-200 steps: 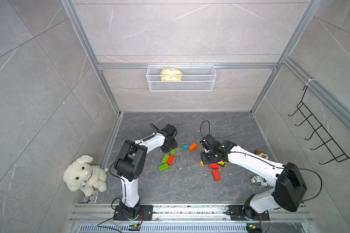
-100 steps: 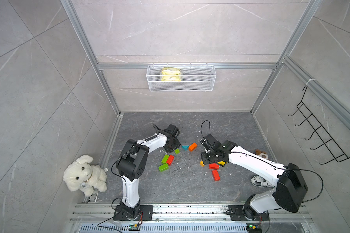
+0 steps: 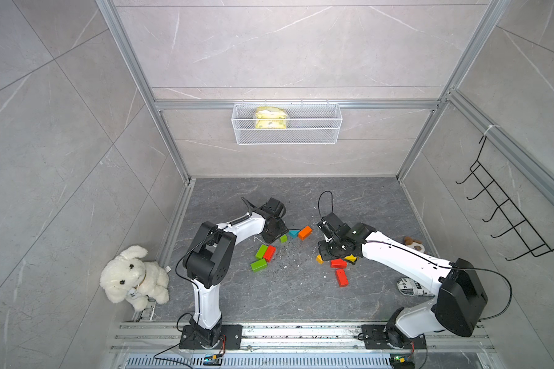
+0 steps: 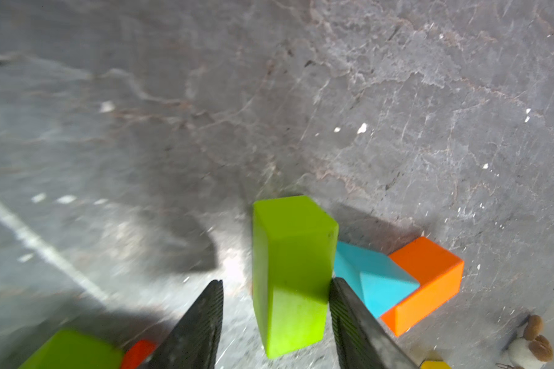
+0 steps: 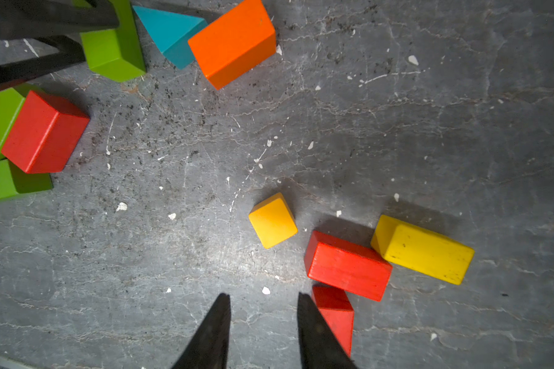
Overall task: Assemble a heart with building blocks
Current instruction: Assemble the building block at the center of the board.
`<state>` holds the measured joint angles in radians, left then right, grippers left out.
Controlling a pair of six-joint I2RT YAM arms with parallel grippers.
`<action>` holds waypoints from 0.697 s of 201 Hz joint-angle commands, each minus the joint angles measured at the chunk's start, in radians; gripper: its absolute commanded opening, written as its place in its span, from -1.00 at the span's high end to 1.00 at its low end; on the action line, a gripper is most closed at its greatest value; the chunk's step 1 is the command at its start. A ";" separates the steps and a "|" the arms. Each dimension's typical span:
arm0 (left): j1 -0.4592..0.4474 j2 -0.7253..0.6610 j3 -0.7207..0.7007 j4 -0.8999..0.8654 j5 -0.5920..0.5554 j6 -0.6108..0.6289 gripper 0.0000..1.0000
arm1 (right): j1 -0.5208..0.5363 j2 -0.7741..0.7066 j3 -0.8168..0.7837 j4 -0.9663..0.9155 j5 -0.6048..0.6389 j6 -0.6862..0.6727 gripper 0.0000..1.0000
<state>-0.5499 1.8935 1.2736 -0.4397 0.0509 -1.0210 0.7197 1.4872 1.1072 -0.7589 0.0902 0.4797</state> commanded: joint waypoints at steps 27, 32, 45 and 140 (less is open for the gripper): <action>-0.001 -0.168 -0.112 -0.080 -0.065 0.083 0.13 | 0.006 -0.013 -0.026 0.013 -0.005 0.029 0.24; -0.001 -0.168 -0.117 -0.083 -0.063 0.088 0.15 | 0.006 -0.012 -0.026 0.015 -0.006 0.029 0.23; -0.002 -0.165 -0.135 -0.080 -0.054 0.096 0.18 | 0.006 -0.007 -0.023 0.018 -0.008 0.029 0.23; -0.002 0.006 -0.029 -0.024 -0.001 0.183 0.23 | 0.006 -0.004 -0.039 0.020 -0.008 0.037 0.23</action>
<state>-0.5499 1.8713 1.1870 -0.4660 0.0368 -0.8955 0.7197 1.4864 1.0897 -0.7437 0.0856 0.4973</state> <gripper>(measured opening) 0.386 0.385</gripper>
